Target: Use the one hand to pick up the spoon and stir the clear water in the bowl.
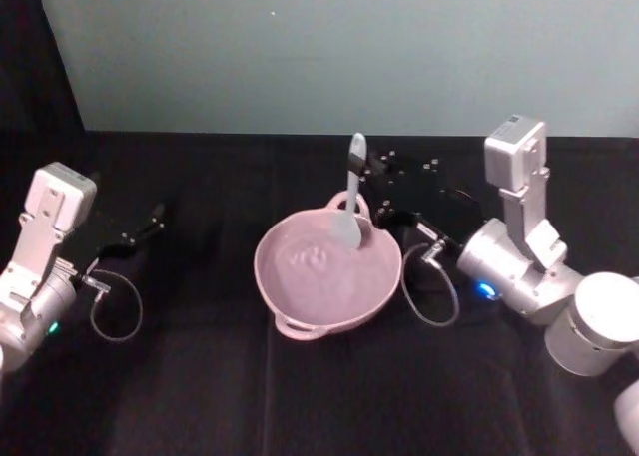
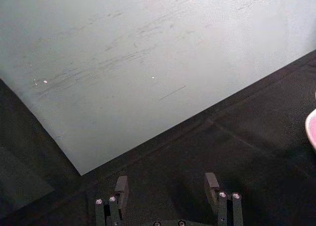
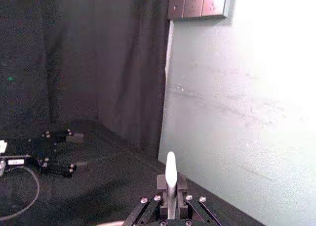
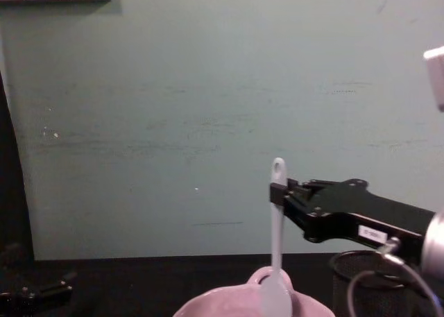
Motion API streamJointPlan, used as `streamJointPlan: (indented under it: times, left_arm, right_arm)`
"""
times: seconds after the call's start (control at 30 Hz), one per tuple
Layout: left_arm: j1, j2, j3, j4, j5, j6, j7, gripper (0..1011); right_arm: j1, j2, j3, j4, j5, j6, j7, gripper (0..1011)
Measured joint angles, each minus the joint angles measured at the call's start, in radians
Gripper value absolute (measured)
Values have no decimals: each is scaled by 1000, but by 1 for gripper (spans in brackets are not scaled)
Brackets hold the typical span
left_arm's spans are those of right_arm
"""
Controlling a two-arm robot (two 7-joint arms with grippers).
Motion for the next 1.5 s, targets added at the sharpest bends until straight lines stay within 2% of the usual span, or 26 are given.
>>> streamJointPlan:
  times: [0.1,0.3,0.4,0.53,0.7,0.83,1.0,1.13,1.33,1.5]
  left_arm:
    - [0,0,0,0,0,0,0,1011]
    - [0,0,0,0,0,0,0,1011]
    - [0,0,0,0,0,0,0,1011]
    - [0,0,0,0,0,0,0,1011]
    - [0,0,0,0,0,0,0,1011]
    - [0,0,0,0,0,0,0,1011]
    - [0,0,0,0,0,0,0,1011]
    - [0,0,0,0,0,0,0,1011]
    - [0,0,0,0,0,0,0,1011]
    - [0,0,0,0,0,0,0,1011]
  right_arm:
    - [-29,26,17,-42,13,35,11,114]
    - [-104,74,35,-147,80,105,57,114]
    - [-121,81,29,-173,101,121,70,114]
    - [-130,76,-2,-195,123,138,85,114]
    - [-104,47,-38,-174,120,131,85,114]
    - [-55,7,-59,-106,107,94,82,114]
    - [-2,-29,-60,-15,90,58,68,114]
    - [36,-45,-43,54,69,34,43,114]
    - [41,-23,-17,61,57,37,37,114]
    - [4,29,5,-3,72,79,59,114]
